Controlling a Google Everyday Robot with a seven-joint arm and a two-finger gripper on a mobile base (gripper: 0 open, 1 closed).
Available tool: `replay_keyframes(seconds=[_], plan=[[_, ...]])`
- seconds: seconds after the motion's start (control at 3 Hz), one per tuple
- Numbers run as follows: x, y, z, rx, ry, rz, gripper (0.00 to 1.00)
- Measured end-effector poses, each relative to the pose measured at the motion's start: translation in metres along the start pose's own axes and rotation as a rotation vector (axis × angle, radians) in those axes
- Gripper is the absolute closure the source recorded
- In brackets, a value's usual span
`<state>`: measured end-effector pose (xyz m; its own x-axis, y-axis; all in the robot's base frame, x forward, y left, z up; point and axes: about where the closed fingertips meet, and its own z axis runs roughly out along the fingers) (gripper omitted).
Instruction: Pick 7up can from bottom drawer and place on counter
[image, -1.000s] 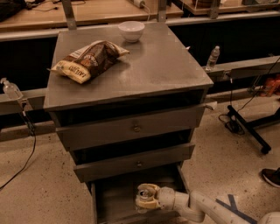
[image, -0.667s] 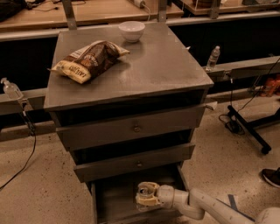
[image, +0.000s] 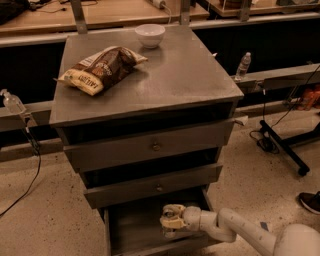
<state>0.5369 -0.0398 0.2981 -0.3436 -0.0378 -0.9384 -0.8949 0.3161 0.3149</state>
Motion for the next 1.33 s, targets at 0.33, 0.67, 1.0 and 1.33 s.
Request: replay_keyframes(seconds=[0.33,0.67,1.0,1.33], plan=[[0.008,-0.028,-0.005,-0.042,0.046,-0.006,1.00],[0.026,-0.045,0.001,-0.129,0.103,0.006,1.00],[0.041,-0.060,0.010,-0.194,0.111,-0.022,1.00],[0.022,-0.088,0.002,-0.155,0.102,-0.079,1.00]])
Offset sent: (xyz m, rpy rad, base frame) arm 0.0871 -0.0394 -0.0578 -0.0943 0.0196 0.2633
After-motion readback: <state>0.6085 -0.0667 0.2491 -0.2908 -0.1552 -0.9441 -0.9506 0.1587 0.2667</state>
